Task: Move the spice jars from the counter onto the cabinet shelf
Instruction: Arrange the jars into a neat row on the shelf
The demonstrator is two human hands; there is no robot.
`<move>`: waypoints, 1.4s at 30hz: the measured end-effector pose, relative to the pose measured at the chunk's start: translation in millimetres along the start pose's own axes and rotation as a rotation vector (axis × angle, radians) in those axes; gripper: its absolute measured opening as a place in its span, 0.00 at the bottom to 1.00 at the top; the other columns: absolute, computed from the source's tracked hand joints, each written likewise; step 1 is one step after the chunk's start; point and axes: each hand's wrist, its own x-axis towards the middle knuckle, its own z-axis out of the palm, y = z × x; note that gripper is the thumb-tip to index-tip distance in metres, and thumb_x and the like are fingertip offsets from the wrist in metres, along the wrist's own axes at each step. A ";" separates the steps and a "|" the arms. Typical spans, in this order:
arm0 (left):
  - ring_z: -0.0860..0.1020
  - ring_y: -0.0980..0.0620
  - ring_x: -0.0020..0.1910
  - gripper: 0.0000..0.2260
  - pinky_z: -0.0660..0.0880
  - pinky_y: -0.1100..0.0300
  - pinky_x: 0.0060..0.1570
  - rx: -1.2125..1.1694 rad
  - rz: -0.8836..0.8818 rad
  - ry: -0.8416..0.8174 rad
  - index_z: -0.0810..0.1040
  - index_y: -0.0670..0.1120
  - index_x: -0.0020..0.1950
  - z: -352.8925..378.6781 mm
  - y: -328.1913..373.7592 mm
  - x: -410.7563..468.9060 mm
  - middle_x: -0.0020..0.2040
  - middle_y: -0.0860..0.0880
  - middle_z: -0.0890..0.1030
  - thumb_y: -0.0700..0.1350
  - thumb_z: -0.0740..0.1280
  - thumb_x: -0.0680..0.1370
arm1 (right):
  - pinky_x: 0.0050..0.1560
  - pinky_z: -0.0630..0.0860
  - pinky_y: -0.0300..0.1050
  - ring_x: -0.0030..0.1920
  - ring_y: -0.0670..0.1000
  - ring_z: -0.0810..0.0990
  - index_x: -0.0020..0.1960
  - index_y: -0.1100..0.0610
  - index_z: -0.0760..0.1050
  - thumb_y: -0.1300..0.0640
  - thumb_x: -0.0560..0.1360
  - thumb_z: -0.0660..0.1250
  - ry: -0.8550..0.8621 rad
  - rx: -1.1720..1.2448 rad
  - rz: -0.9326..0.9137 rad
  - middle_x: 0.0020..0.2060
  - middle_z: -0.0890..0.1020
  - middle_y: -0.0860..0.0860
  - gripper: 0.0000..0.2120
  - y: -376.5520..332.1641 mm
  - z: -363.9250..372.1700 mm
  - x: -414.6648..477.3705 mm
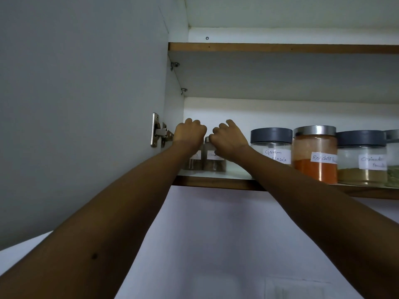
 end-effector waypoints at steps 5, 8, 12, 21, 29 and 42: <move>0.77 0.45 0.44 0.07 0.69 0.56 0.38 -0.154 -0.017 0.003 0.77 0.40 0.54 -26.4 -3.9 -24.3 0.48 0.42 0.79 0.38 0.62 0.78 | 0.56 0.65 0.51 0.50 0.58 0.76 0.50 0.61 0.77 0.64 0.73 0.63 0.081 0.047 -0.017 0.45 0.81 0.57 0.08 -3.2 -28.8 -25.2; 0.75 0.46 0.39 0.07 0.72 0.55 0.38 -0.203 -0.024 0.031 0.78 0.40 0.53 -43.6 -0.6 -38.2 0.43 0.44 0.77 0.38 0.62 0.78 | 0.42 0.72 0.48 0.33 0.58 0.77 0.33 0.60 0.78 0.65 0.58 0.75 0.202 0.047 -0.012 0.29 0.79 0.56 0.07 -3.9 -43.7 -40.7; 0.78 0.45 0.42 0.07 0.75 0.54 0.39 -0.262 -0.009 0.153 0.78 0.42 0.49 -68.6 3.6 -57.8 0.45 0.44 0.80 0.40 0.61 0.78 | 0.33 0.70 0.46 0.24 0.55 0.66 0.23 0.59 0.71 0.70 0.52 0.73 0.373 0.084 -0.030 0.20 0.72 0.54 0.12 1.5 -61.7 -68.2; 0.76 0.48 0.56 0.11 0.73 0.55 0.50 -0.424 0.049 0.125 0.76 0.45 0.60 -118.1 28.2 -74.3 0.57 0.47 0.79 0.45 0.65 0.78 | 0.42 0.68 0.49 0.39 0.57 0.76 0.39 0.61 0.79 0.66 0.67 0.68 0.372 0.193 0.120 0.37 0.81 0.56 0.03 60.5 -72.2 -122.2; 0.67 0.45 0.67 0.34 0.66 0.52 0.63 -0.476 0.154 -0.003 0.62 0.46 0.73 -126.4 94.0 -50.8 0.72 0.46 0.66 0.52 0.72 0.72 | 0.65 0.60 0.52 0.65 0.56 0.69 0.68 0.56 0.68 0.50 0.70 0.70 0.069 0.346 0.308 0.66 0.71 0.54 0.28 132.3 -51.8 -175.9; 0.62 0.43 0.70 0.53 0.64 0.46 0.65 -0.327 0.179 -0.175 0.52 0.50 0.76 -100.0 116.7 -32.8 0.73 0.47 0.62 0.62 0.77 0.60 | 0.70 0.38 0.64 0.71 0.55 0.63 0.74 0.57 0.50 0.41 0.63 0.75 -0.163 0.351 0.240 0.71 0.64 0.55 0.52 160.0 -27.1 -193.7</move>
